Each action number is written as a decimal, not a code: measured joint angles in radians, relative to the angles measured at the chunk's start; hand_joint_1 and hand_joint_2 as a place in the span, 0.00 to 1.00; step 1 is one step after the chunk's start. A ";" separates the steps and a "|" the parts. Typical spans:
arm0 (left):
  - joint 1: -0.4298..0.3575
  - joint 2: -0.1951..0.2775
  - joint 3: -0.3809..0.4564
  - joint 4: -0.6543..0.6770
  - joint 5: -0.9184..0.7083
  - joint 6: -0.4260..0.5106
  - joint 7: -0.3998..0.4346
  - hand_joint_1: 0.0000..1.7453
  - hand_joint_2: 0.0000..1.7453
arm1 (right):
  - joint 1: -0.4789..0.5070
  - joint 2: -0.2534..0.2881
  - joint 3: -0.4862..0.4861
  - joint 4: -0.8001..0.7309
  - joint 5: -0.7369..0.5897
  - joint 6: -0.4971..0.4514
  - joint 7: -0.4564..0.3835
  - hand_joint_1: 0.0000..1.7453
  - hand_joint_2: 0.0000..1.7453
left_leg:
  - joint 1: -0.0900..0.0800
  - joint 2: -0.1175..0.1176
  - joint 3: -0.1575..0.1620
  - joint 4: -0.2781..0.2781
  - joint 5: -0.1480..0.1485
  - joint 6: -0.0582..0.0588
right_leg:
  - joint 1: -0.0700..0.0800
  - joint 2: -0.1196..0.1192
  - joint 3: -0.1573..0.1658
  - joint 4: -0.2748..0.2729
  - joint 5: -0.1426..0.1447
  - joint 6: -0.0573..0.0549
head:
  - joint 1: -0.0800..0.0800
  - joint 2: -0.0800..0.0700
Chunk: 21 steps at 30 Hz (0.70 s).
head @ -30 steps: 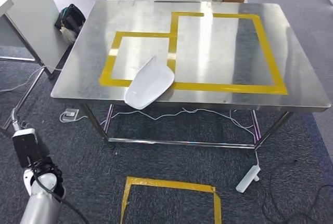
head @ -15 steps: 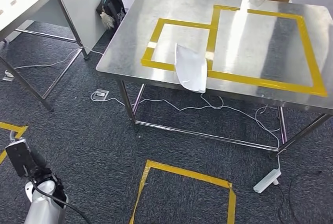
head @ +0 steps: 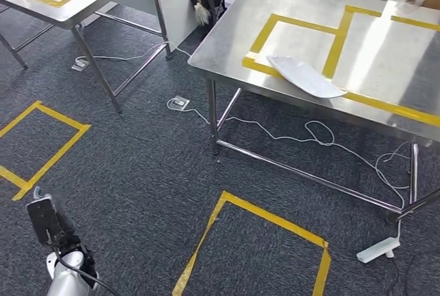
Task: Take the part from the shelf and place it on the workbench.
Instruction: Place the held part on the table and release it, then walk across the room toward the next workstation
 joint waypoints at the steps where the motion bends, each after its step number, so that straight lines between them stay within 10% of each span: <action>1: -0.001 -0.002 -0.001 0.002 -0.003 -0.001 -0.001 0.00 0.00 | -0.001 -0.001 -0.001 0.000 0.001 0.000 0.000 0.00 0.00 | -0.006 0.006 0.026 -0.046 -0.017 0.012 | -0.003 -0.012 -0.005 0.003 0.008 0.008 | 0.001 0.000; 4: 0.007 -0.002 -0.002 0.008 -0.013 -0.012 -0.007 0.00 0.00 | -0.003 0.002 -0.004 0.000 0.004 0.000 0.000 0.00 0.00 | -0.021 -0.020 0.012 -0.069 -0.013 0.059 | -0.023 -0.003 -0.017 0.012 0.007 0.032 | 0.003 0.000; 7: 0.008 0.001 -0.012 0.012 -0.039 -0.030 -0.016 0.00 0.00 | 0.009 0.004 -0.008 0.002 0.008 0.001 0.000 0.00 0.00 | -0.027 -0.057 -0.016 -0.070 0.016 0.087 | -0.023 0.099 -0.068 0.161 -0.108 0.034 | 0.005 0.000; 9: 0.012 0.002 -0.024 0.015 -0.063 -0.032 -0.018 0.00 0.00 | 0.014 0.005 -0.012 0.003 0.010 0.001 0.000 0.00 0.00 | -0.035 -0.087 -0.040 -0.069 0.037 0.094 | -0.015 0.120 -0.097 0.274 -0.170 0.024 | 0.005 0.000; 11: 0.017 0.002 -0.033 0.019 -0.086 -0.025 -0.019 0.00 0.00 | 0.014 0.005 -0.016 0.003 0.012 0.002 0.000 0.00 0.00 | -0.040 -0.116 -0.062 -0.069 0.056 0.094 | -0.004 0.127 -0.059 0.251 -0.161 0.010 | 0.005 0.000; 14: 0.019 0.004 -0.050 0.021 -0.120 -0.009 -0.029 0.00 0.00 | 0.009 0.003 -0.022 0.002 0.015 0.002 0.000 0.00 0.00 | -0.042 -0.155 -0.084 -0.066 0.079 0.088 | 0.005 0.183 0.082 0.043 -0.108 -0.012 | 0.004 0.000; 16: 0.017 0.005 -0.064 0.021 -0.140 0.000 -0.036 0.00 0.00 | 0.002 0.002 -0.025 0.002 0.017 0.004 0.000 0.00 0.00 | -0.042 -0.173 -0.093 -0.065 0.090 0.079 | 0.008 0.204 0.114 -0.012 -0.103 -0.019 | 0.004 0.000; 18: 0.017 0.007 -0.072 0.021 -0.157 0.011 -0.037 0.00 0.00 | -0.005 0.002 -0.027 0.001 0.020 0.007 0.000 0.00 0.00 | -0.039 -0.189 -0.101 -0.065 0.101 0.067 | 0.009 0.180 0.117 -0.016 -0.090 -0.026 | 0.004 0.000; 21: 0.015 0.010 -0.086 0.021 -0.196 0.051 -0.039 0.00 0.00 | -0.010 0.002 -0.029 0.000 0.026 0.011 0.000 0.00 0.00 | -0.041 -0.136 -0.144 0.012 0.044 0.055 | 0.004 0.139 0.112 -0.026 -0.067 -0.041 | -0.003 0.000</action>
